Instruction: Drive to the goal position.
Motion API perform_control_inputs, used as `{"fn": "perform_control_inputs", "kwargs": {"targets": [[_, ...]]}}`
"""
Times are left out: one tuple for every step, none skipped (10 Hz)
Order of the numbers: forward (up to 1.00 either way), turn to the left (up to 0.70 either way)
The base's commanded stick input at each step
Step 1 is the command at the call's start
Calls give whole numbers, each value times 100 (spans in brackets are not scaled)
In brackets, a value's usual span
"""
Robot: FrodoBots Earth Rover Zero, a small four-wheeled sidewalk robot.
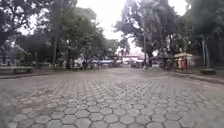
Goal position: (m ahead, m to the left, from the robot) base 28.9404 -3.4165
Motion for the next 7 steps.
{"fn": "perform_control_inputs", "kwargs": {"targets": [[66,0],[66,0],[66,0],[66,0],[66,0],[66,0],[66,0]]}}
